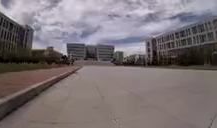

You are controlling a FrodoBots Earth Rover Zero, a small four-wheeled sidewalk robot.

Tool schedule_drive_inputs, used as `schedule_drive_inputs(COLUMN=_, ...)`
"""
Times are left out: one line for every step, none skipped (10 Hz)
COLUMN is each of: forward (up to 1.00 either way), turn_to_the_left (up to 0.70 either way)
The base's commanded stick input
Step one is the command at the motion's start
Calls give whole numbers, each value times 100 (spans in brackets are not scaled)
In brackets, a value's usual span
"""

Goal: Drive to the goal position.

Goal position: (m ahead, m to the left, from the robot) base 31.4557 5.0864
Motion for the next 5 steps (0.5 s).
schedule_drive_inputs(forward=100, turn_to_the_left=0)
schedule_drive_inputs(forward=100, turn_to_the_left=0)
schedule_drive_inputs(forward=100, turn_to_the_left=40)
schedule_drive_inputs(forward=100, turn_to_the_left=40)
schedule_drive_inputs(forward=100, turn_to_the_left=6)
